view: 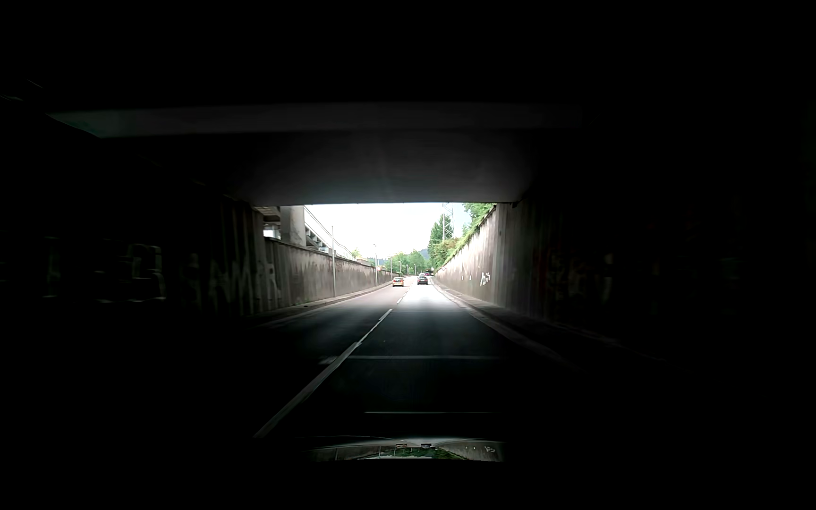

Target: Follow the waypoints while adhering to traffic rules and regulations

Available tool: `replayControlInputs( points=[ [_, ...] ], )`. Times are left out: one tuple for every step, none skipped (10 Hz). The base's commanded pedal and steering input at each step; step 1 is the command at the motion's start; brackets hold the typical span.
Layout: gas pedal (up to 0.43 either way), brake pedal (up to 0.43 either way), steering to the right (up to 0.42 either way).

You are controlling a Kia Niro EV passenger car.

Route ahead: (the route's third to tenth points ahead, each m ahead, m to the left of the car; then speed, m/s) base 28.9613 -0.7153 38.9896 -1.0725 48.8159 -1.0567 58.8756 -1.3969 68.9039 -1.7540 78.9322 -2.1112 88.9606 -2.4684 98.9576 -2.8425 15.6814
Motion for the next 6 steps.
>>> replayControlInputs(
  points=[
    [0.087, 0.000, -0.001],
    [0.087, 0.000, -0.001],
    [0.087, 0.000, -0.001],
    [0.087, 0.000, -0.001],
    [0.087, 0.000, -0.001],
    [0.087, 0.000, -0.001]
  ],
)
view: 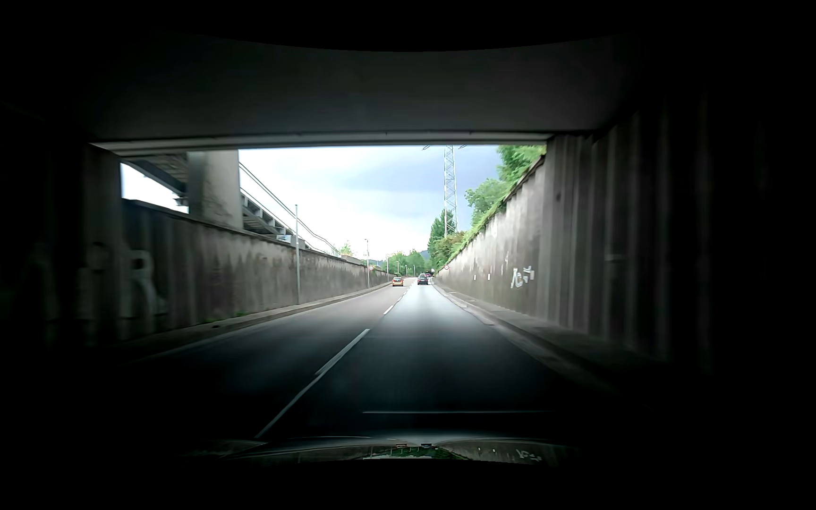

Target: Follow the waypoints while adhering to traffic rules and regulations

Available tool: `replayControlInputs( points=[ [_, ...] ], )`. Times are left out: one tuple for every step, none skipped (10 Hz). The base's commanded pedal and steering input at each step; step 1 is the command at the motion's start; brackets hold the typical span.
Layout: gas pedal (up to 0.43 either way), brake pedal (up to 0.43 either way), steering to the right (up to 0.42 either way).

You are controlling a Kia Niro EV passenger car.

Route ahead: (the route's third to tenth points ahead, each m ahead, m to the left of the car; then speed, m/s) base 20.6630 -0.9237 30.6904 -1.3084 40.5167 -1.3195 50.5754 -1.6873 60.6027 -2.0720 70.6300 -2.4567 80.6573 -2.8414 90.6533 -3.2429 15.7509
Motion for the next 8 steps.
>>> replayControlInputs(
  points=[
    [0.087, 0.000, -0.001],
    [0.079, 0.000, -0.001],
    [0.079, 0.000, -0.001],
    [0.079, 0.000, -0.001],
    [0.079, 0.000, -0.001],
    [0.079, 0.000, -0.001],
    [0.079, 0.000, -0.001],
    [0.079, 0.000, -0.002]
  ],
)
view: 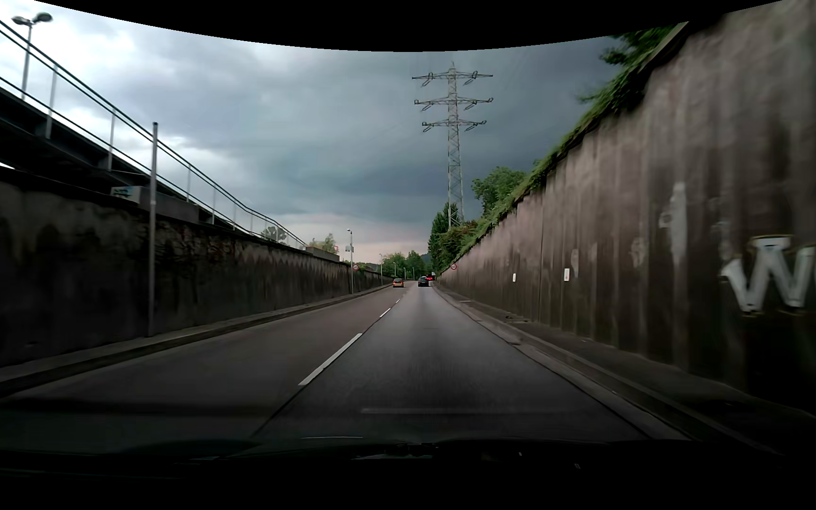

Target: Follow the waypoints while adhering to traffic rules and regulations

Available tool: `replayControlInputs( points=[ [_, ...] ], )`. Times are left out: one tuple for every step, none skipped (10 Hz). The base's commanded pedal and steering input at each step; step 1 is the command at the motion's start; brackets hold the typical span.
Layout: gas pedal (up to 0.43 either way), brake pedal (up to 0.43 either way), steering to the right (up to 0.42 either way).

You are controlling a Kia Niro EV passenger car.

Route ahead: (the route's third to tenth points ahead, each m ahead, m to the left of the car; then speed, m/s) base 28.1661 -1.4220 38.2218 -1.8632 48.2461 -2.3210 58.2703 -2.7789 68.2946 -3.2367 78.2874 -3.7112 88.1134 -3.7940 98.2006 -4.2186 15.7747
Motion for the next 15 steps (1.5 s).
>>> replayControlInputs(
  points=[
    [0.079, 0.000, -0.001],
    [0.079, 0.000, -0.002],
    [0.079, 0.000, -0.002],
    [0.079, 0.000, -0.002],
    [0.079, 0.000, -0.002],
    [0.079, 0.000, -0.002],
    [0.079, 0.000, -0.003],
    [0.079, 0.000, -0.003],
    [0.079, 0.000, -0.004],
    [0.079, 0.000, -0.005],
    [0.079, 0.000, -0.005],
    [0.079, 0.000, -0.005],
    [0.079, 0.000, -0.005],
    [0.079, 0.000, -0.005],
    [0.079, 0.000, -0.004]
  ],
)
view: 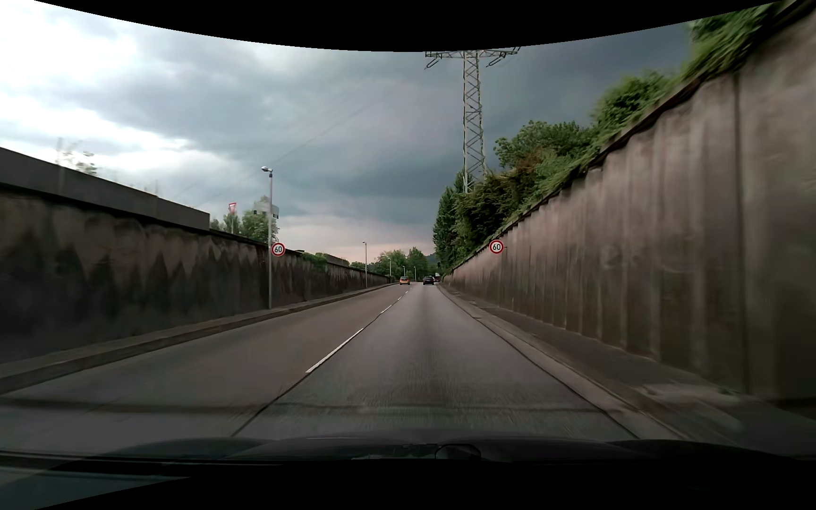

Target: Follow the waypoints while adhering to traffic rules and regulations

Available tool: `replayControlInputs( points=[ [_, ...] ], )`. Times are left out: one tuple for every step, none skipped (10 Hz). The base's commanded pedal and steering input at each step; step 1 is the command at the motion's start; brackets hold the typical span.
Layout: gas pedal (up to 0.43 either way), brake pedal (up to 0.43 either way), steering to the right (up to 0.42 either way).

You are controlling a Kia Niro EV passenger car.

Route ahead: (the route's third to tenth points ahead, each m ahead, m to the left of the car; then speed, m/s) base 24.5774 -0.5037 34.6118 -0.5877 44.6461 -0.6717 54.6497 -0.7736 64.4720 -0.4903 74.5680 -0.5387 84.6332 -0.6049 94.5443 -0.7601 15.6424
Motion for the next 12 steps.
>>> replayControlInputs(
  points=[
    [0.079, 0.000, -0.004],
    [0.079, 0.000, -0.004],
    [0.079, 0.000, -0.003],
    [0.079, 0.000, -0.002],
    [0.079, 0.000, -0.002],
    [0.079, 0.000, -0.002],
    [0.079, 0.000, -0.001],
    [0.079, 0.000, -0.002],
    [0.079, 0.000, -0.001],
    [0.079, 0.000, -0.001],
    [0.079, 0.000, -0.001],
    [0.079, 0.000, -0.001]
  ],
)
